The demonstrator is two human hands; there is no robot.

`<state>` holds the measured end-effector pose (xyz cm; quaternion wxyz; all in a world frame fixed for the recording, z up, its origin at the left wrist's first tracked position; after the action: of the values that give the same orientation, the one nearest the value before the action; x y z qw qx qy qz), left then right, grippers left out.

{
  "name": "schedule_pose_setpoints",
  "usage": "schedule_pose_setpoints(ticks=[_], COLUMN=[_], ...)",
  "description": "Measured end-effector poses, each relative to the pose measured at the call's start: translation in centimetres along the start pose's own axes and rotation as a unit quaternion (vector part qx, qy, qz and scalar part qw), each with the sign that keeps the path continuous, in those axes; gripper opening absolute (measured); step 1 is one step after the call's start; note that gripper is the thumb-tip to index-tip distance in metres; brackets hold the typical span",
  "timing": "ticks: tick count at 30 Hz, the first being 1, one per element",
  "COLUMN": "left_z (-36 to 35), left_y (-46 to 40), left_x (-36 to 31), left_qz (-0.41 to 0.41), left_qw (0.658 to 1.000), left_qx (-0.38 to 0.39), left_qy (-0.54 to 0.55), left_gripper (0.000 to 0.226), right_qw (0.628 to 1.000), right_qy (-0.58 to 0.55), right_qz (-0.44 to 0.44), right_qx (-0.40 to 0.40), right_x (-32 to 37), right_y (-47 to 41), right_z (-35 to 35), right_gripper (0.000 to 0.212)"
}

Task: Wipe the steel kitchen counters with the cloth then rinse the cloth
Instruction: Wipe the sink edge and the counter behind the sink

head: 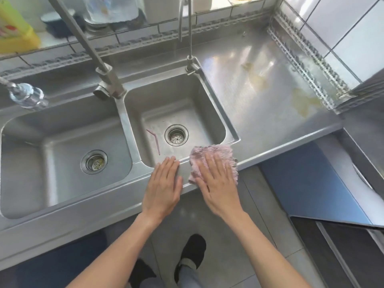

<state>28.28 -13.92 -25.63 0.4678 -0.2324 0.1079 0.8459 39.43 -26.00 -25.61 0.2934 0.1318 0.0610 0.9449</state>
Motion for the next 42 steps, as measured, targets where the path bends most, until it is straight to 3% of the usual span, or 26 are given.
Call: schedule_pose_setpoints(ticks=[3, 5, 11, 14, 16, 20, 24, 25, 27, 30, 35, 42], left_z=[-0.2, -0.2, -0.4, -0.4, -0.2, -0.9, -3.2, -3.1, -5.6, -6.1, -8.2, -9.4], left_y=[0.0, 0.0, -0.3, -0.2, -0.3, -2.6, -7.6, -8.5, -14.7, -15.4, -14.3, -14.7], left_x=[0.3, 0.0, -0.3, -0.2, -0.2, -2.8, -7.9, -8.7, -11.1, -12.6, -13.1, -13.2], left_qz=[0.013, 0.010, 0.017, 0.022, 0.038, 0.019, -0.009, -0.008, -0.020, -0.013, -0.019, -0.046], left_qw=[1.000, 1.000, 0.999, 0.999, 0.999, 0.997, 0.993, 0.992, 0.983, 0.982, 0.991, 0.996], left_qx=[0.002, 0.004, 0.027, 0.033, 0.032, 0.035, 0.058, 0.056, 0.093, 0.087, 0.075, 0.059], left_qy=[-0.020, -0.027, -0.029, -0.016, 0.007, 0.070, 0.101, 0.109, 0.159, 0.168, 0.109, 0.050], left_gripper=[0.053, 0.053, 0.055, 0.055, 0.054, 0.050, 0.048, 0.049, 0.051, 0.055, 0.053, 0.052], right_qw=[0.996, 0.994, 0.995, 0.984, 0.981, 0.995, 1.000, 1.000, 0.992, 0.978, 0.959, 0.980], right_qy=[0.017, 0.030, 0.016, -0.026, -0.051, -0.034, -0.001, 0.005, -0.002, -0.017, -0.049, -0.009], right_qz=[0.089, 0.100, -0.091, -0.178, -0.185, -0.093, 0.001, -0.006, -0.127, -0.200, -0.277, -0.195], right_qx=[0.021, 0.036, 0.023, -0.013, -0.033, -0.013, 0.006, 0.009, 0.021, 0.047, 0.018, 0.023], right_x=[-2.2, -5.3, -16.7, -15.5, -12.7, -7.3, -9.4, -10.8, -18.1, -22.8, -21.0, -16.6], right_y=[0.5, 0.1, -3.2, -3.9, -3.6, -1.2, -0.6, -0.7, -3.5, -3.7, -4.3, -2.1], right_z=[0.6, 1.3, 4.1, 4.2, 3.6, 1.5, 2.5, 3.0, 4.9, 6.2, 5.0, 3.9], right_gripper=[0.060, 0.061, 0.065, 0.070, 0.068, 0.067, 0.063, 0.064, 0.066, 0.073, 0.067, 0.059])
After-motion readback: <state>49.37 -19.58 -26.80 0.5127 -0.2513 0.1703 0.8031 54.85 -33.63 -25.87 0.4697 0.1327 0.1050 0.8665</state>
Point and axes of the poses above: each hand's wrist, its own y-axis away from the middle knuckle, its own z-axis out of the back of the hand, x = y × z, the point moved 9 cm from there along -y, towards the middle knuckle, and after that the axes turned 7 degrees about y, right-handed, at the moved point
